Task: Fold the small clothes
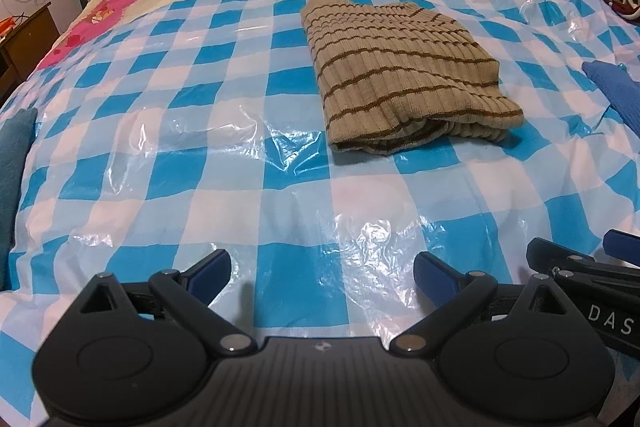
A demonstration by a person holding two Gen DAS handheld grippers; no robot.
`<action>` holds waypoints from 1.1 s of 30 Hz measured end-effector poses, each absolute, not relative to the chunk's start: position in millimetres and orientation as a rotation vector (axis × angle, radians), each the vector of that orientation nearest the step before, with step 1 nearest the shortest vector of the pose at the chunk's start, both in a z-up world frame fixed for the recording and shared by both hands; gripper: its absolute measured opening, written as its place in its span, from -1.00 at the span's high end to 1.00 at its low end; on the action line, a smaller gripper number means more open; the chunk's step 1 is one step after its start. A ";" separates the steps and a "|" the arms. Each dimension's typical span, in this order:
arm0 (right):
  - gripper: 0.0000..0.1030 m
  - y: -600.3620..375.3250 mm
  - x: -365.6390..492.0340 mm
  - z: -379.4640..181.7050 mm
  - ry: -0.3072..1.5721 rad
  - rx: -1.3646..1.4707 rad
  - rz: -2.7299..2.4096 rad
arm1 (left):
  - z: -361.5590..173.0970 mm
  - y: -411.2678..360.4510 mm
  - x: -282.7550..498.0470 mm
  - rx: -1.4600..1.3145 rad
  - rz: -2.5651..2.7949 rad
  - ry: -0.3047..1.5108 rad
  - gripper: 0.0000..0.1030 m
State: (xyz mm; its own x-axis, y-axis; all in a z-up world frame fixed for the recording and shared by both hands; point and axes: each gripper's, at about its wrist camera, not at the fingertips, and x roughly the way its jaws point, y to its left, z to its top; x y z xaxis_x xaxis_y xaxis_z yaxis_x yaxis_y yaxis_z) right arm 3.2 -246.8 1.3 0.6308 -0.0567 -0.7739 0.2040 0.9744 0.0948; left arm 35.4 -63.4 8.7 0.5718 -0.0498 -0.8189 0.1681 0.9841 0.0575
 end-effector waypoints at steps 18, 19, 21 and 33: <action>-0.56 -244.4 -1.9 4.7 0.870 0.173 -0.147 | 9.8 -59.4 31.1 0.128 -0.125 0.960 -0.97; -0.56 -244.8 -2.1 4.2 0.872 0.175 -0.147 | 9.3 -59.5 31.2 0.129 -0.124 0.963 -0.97; -0.56 -245.7 -2.1 2.4 0.876 0.180 -0.145 | 8.3 -60.7 31.6 0.132 -0.122 0.967 -0.97; -0.56 -249.0 -0.8 -6.8 0.901 0.199 -0.139 | 2.2 -64.9 33.3 0.151 -0.112 0.989 -0.97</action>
